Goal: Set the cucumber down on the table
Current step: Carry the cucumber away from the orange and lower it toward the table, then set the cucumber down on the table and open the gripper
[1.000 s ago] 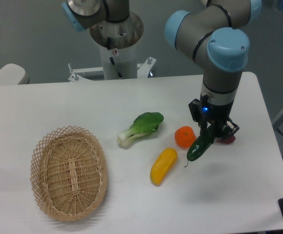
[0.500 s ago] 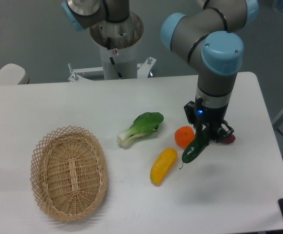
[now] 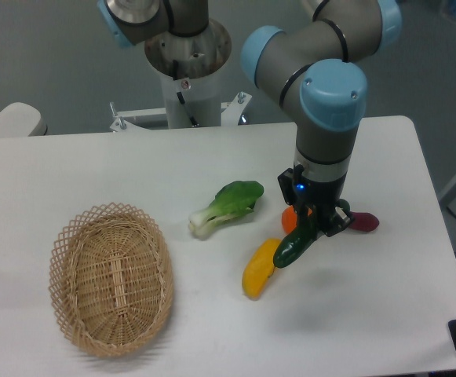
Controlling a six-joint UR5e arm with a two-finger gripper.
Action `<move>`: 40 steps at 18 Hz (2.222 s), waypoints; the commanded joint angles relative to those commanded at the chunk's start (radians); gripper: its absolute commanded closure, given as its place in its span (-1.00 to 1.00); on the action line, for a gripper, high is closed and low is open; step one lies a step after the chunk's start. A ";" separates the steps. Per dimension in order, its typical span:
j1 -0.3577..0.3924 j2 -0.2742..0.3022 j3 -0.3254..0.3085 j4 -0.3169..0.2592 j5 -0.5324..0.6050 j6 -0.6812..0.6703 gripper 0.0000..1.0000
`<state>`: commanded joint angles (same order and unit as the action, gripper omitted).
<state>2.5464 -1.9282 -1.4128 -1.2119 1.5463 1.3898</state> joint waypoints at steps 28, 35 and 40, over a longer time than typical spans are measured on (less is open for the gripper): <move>-0.001 -0.328 -0.005 0.384 -0.006 0.049 0.66; -0.015 -0.348 -0.008 0.384 -0.005 0.048 0.64; -0.015 -0.347 0.005 0.382 -0.002 0.037 -0.80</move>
<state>2.5311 -2.2749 -1.4082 -0.8299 1.5447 1.4266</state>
